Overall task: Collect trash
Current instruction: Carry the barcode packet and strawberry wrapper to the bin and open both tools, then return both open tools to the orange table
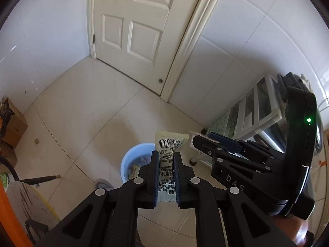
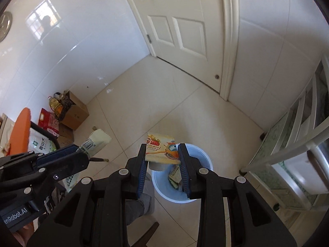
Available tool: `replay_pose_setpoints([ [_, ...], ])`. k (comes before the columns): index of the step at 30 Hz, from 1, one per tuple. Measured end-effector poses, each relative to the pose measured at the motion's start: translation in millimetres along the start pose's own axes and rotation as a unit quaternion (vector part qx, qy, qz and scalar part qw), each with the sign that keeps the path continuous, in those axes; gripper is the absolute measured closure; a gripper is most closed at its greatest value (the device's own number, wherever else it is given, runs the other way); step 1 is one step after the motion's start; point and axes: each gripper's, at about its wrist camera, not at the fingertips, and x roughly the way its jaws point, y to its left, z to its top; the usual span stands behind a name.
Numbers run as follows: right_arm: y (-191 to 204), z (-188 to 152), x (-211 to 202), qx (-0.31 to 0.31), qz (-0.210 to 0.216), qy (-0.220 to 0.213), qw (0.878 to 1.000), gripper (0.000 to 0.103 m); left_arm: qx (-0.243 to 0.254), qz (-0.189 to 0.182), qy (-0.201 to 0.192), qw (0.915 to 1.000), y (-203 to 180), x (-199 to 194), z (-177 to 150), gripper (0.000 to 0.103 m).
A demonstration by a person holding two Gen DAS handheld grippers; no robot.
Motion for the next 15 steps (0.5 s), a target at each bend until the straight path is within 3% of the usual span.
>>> replay_pose_setpoints([
  [2,-8.1,-0.7,13.3,0.009,-0.005,0.016,1.000,0.067,-0.002,-0.001,0.015,0.9999,-1.4,12.2,6.4,0.090],
  [4,-15.9,-1.1,23.0,0.020,-0.010,0.018,1.000,0.048,-0.001,0.004,0.030,0.9996,-1.8,23.5,9.0,0.086],
  [6,-22.1,0.4,30.1,0.032,-0.011,0.017,0.999,0.026,-0.006,0.006,0.036,0.9993,-4.1,29.4,17.7,0.073],
  [8,-27.5,-0.2,32.9,0.040,-0.011,0.014,0.999,0.024,-0.012,0.012,0.038,0.9991,-2.6,33.7,21.8,0.047],
  [14,-34.9,3.3,30.0,0.055,-0.017,0.006,0.998,0.000,-0.022,0.053,0.028,0.9980,-4.5,31.8,31.8,0.027],
  [15,-35.2,3.3,27.5,0.059,-0.021,0.003,0.998,0.000,-0.018,0.062,0.020,0.9977,-8.8,26.9,31.7,0.026],
])
